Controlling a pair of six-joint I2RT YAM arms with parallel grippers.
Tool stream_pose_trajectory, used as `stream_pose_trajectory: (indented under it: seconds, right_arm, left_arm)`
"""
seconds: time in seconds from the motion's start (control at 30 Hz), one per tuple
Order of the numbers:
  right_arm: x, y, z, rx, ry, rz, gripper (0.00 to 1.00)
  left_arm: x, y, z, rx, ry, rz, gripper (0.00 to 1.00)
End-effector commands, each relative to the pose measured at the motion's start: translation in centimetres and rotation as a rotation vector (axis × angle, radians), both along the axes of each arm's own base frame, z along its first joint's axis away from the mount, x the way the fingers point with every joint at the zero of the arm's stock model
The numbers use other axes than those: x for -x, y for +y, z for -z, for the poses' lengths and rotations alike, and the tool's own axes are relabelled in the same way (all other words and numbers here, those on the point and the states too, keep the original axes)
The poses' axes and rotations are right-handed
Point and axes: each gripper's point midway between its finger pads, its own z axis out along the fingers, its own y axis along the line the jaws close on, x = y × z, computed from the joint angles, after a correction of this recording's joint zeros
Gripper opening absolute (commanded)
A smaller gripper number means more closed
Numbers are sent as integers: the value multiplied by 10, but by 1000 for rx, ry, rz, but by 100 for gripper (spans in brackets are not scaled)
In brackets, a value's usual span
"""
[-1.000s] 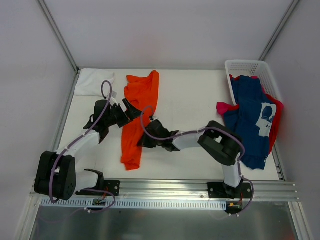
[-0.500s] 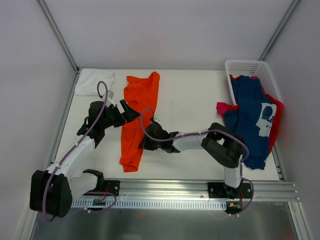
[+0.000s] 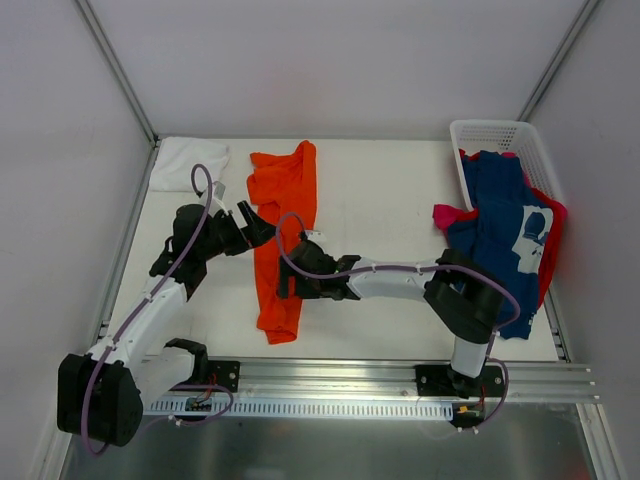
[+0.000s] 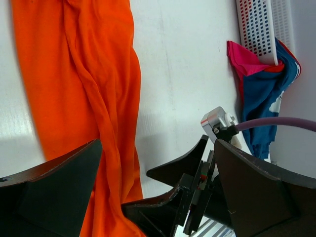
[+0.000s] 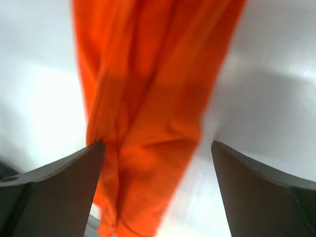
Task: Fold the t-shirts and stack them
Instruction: Fold the tshirt
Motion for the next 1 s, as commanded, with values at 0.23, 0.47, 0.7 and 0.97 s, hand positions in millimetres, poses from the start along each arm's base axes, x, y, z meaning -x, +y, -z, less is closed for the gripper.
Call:
stream_pose_trajectory:
  seconds: [0.23,0.47,0.7,0.97]
  right_arm:
    - [10,-43,-32,227,-65,-34,96]
    - [12,-35,-64,232,-103,-55,96]
    - [6,-17,-92,216,-120,-77,96]
    - [25,12,-70,204,-70,-102,95]
  left_arm:
    - [0,3,-13,-25,-67,-6,99]
    - [3,4,-3,-33,-47,-11,99]
    - [4,7,-1,-35,-45,-26,99]
    - [6,12,4,-53,-53,-44,99]
